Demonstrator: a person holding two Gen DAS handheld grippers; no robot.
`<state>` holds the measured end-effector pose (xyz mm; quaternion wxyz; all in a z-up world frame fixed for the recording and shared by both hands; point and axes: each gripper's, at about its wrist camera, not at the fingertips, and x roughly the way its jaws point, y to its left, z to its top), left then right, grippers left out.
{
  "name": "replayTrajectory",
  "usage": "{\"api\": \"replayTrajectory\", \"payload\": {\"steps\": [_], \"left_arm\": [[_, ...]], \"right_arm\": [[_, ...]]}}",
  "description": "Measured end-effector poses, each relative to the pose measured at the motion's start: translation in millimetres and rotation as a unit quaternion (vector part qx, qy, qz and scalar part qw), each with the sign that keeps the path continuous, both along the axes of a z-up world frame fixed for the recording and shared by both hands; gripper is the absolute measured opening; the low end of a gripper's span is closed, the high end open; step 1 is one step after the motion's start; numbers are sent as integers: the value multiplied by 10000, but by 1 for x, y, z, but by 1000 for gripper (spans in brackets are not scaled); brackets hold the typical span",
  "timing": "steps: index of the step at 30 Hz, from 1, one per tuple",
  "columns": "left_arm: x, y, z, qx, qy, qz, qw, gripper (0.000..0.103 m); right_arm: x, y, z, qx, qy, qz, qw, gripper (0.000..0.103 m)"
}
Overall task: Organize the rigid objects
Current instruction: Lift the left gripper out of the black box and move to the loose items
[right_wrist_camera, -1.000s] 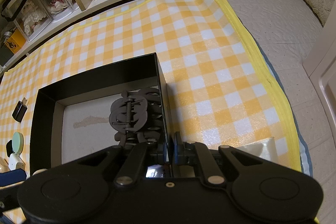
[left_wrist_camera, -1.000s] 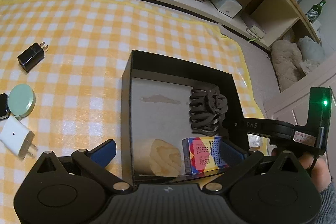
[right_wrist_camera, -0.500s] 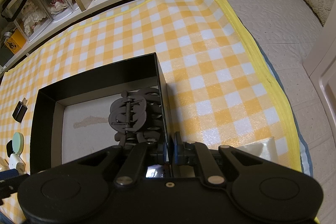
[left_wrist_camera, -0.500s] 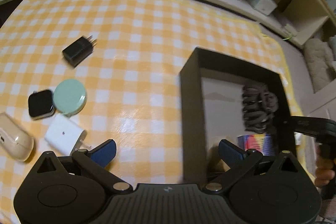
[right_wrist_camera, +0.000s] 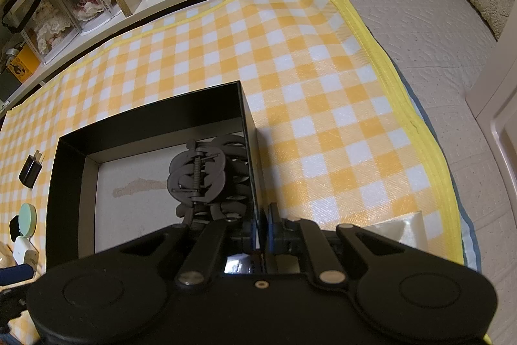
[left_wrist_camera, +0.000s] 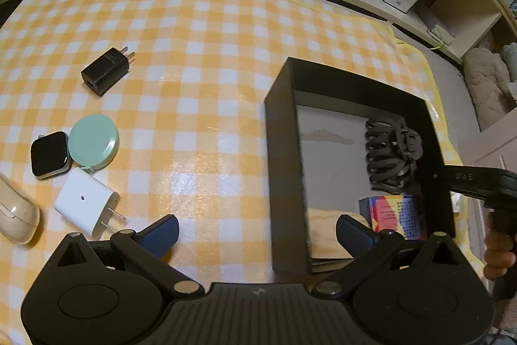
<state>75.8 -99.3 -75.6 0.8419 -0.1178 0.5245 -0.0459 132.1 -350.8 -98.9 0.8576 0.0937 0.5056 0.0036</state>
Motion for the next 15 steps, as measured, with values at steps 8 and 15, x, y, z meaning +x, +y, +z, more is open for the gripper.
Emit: {"api": "replayTrajectory", "payload": {"steps": [8, 15], "left_arm": [[-12, -24, 28, 49, -477, -574, 9972, 103], [-20, -29, 41, 176, -821, -772, 9935, 103]], "right_arm": [[0, 0, 0, 0, 2, -3, 10000, 7], [-1, -1, -1, -6, 5, 3, 10000, 7]]}}
